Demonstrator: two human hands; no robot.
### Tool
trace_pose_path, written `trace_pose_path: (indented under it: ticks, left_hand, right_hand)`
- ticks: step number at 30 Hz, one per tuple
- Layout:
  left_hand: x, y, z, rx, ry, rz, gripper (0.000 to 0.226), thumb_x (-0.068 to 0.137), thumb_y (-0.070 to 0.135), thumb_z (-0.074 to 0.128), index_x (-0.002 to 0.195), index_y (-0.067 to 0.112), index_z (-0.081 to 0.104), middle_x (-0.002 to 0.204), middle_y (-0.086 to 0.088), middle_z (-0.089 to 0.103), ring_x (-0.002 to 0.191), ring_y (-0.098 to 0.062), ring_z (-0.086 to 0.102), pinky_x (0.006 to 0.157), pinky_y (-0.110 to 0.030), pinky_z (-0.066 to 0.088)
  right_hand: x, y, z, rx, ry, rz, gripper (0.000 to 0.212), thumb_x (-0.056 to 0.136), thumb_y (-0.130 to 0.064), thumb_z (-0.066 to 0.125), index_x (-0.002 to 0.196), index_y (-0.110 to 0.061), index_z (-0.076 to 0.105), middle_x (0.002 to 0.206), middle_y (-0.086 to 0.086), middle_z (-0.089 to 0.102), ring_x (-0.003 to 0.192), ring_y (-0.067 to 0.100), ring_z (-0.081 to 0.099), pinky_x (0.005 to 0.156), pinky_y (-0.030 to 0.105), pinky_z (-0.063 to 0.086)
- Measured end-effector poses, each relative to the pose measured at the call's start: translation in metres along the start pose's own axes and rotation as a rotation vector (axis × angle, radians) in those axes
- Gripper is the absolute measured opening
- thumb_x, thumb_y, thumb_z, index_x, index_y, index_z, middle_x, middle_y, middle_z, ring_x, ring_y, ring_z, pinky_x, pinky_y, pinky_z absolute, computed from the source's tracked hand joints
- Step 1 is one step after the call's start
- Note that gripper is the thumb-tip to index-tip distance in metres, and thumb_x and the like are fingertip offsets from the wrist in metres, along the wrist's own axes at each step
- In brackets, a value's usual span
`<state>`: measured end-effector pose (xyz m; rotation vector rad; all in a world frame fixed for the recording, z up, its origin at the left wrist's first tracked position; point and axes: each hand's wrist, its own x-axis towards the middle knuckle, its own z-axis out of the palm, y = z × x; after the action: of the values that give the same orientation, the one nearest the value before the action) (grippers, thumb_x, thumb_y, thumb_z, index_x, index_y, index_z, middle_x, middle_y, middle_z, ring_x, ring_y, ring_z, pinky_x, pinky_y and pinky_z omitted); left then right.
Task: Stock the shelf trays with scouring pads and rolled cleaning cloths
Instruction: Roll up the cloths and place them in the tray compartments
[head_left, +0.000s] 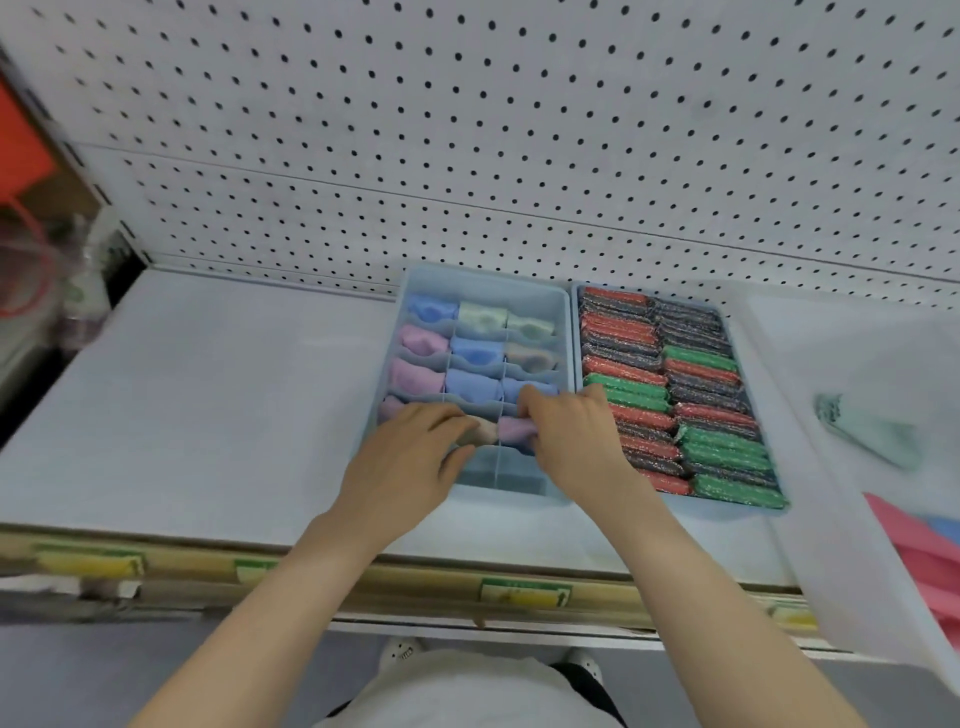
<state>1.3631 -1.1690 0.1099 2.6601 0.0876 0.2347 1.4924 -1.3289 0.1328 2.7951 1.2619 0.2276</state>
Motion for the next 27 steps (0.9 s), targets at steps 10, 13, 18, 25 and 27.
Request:
trace_pose_path:
  ticks: [10, 13, 18, 25, 27]
  left_hand:
    - [0.002, -0.001, -0.001, 0.000, -0.021, -0.030, 0.033, 0.093, 0.040, 0.044, 0.118, 0.032, 0.063, 0.121, 0.015, 0.060, 0.112, -0.011, 0.052, 0.083, -0.026, 0.048]
    - [0.002, -0.002, 0.000, -0.004, -0.029, -0.049, 0.030, 0.094, 0.036, 0.050, 0.120, 0.031, 0.063, 0.123, 0.015, 0.058, 0.115, -0.010, 0.050, 0.083, -0.023, 0.046]
    - [0.003, -0.007, 0.002, -0.045, -0.042, -0.070, 0.025, 0.094, 0.030, 0.055, 0.118, 0.033, 0.064, 0.123, 0.016, 0.058, 0.114, -0.009, 0.052, 0.085, -0.019, 0.040]
    - [0.047, 0.059, 0.007, 0.026, 0.053, -0.144, 0.024, 0.091, 0.014, 0.061, 0.113, 0.021, 0.068, 0.116, -0.004, 0.066, 0.096, -0.026, 0.063, 0.077, -0.038, 0.050]
    - [0.069, 0.093, 0.024, -0.029, 0.056, -0.067, 0.027, 0.088, 0.012, 0.065, 0.114, 0.020, 0.069, 0.118, -0.003, 0.064, 0.101, -0.026, 0.062, 0.081, -0.038, 0.050]
  right_hand:
    - [0.017, -0.007, -0.022, -0.103, -0.284, -0.036, 0.016, 0.089, -0.027, 0.051, 0.089, -0.020, 0.065, 0.089, 0.005, 0.068, 0.080, 0.028, 0.059, 0.073, 0.030, 0.024]
    - [0.016, -0.011, -0.012, -0.137, -0.289, -0.032, 0.011, 0.082, -0.019, 0.054, 0.084, -0.021, 0.064, 0.084, 0.003, 0.067, 0.078, 0.025, 0.061, 0.075, 0.029, 0.021]
    - [0.005, 0.001, -0.025, 0.131, -0.273, -0.026, 0.008, 0.085, -0.021, 0.053, 0.079, -0.023, 0.058, 0.081, 0.003, 0.062, 0.075, 0.026, 0.054, 0.077, 0.028, 0.038]
    - [-0.053, 0.125, -0.072, 0.382, 0.042, 0.159, 0.022, 0.094, -0.031, 0.060, 0.113, -0.026, 0.070, 0.104, -0.005, 0.073, 0.095, 0.019, 0.066, 0.081, 0.036, 0.053]
    - [-0.074, 0.181, -0.084, 0.374, 0.021, 0.301, 0.019, 0.094, -0.032, 0.059, 0.110, -0.028, 0.070, 0.100, -0.009, 0.073, 0.092, 0.014, 0.065, 0.082, 0.031, 0.050]
